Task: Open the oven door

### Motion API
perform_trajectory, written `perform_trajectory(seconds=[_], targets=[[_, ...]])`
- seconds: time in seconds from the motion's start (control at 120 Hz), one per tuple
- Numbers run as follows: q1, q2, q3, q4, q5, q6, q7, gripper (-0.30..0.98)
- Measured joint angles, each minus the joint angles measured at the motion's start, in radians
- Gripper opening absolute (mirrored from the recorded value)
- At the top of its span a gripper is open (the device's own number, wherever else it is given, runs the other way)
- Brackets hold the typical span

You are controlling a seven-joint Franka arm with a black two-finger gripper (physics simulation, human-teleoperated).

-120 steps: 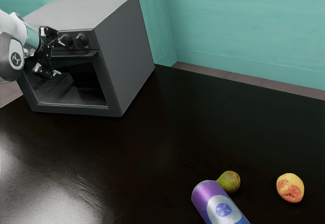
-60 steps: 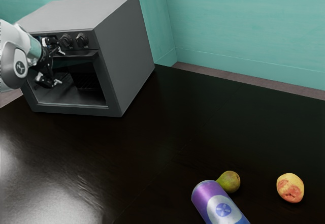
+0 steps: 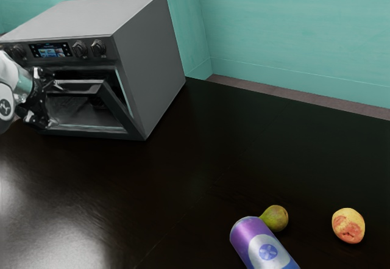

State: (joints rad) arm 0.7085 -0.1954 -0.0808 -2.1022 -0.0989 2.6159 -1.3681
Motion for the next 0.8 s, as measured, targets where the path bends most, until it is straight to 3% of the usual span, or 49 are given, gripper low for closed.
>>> perform_trajectory(seconds=[0.25,0.375,0.425,0.458,0.508,0.55,0.592,0.683,0.8], targets=[[0.113,-0.329,-0.009,-0.337,-0.010,0.011,-0.002,0.68],[0.125,-0.356,-0.077,-0.352,-0.009,0.008,-0.002,0.68],[0.024,-0.343,-0.076,-0.299,-0.008,-0.016,-0.006,0.68],[-0.056,-0.310,-0.078,-0.153,0.026,-0.084,-0.001,0.68],[-0.212,-0.218,-0.111,0.149,0.100,-0.269,0.020,0.68],[-0.363,-0.168,-0.122,0.286,0.133,-0.417,0.030,0.68],[-0.443,-0.115,-0.127,0.400,0.154,-0.540,0.065,0.68],[-0.547,-0.031,-0.138,0.484,0.171,-0.733,0.153,0.68],[-0.599,-0.008,-0.136,0.494,0.171,-0.882,0.242,0.68]])
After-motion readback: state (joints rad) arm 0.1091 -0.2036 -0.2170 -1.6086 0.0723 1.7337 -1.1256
